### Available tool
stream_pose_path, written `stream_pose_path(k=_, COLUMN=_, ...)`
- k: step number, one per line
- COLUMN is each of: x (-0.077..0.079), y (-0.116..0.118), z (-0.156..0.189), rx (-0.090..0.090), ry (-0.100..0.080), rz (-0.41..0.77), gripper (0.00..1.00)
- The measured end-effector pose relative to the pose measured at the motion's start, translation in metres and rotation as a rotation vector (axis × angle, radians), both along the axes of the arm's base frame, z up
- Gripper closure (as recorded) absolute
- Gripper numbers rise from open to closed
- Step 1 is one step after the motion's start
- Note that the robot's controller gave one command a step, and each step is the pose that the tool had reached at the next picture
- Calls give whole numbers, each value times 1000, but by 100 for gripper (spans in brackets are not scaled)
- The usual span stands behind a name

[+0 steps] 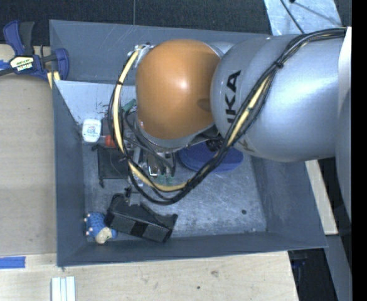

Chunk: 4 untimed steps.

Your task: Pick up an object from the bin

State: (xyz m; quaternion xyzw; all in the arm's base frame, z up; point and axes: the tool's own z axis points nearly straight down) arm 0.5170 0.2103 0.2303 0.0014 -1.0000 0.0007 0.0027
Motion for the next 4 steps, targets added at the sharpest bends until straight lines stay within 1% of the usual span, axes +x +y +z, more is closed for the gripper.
stream_pose_path(k=1, x=37, y=-49, z=-99, rx=-2, ry=-1, rz=42, gripper=0)
stream_pose_path(k=2, x=91, y=-67, z=-162, rx=2, ry=-14, rz=-22, gripper=0)
stream_pose_path(k=3, x=89, y=-65, z=-159, rx=3, ry=-12, rz=-20, gripper=100)
stream_pose_path(k=4, x=103, y=-63, z=-16, rx=5, ry=-18, rz=-61, gripper=100)
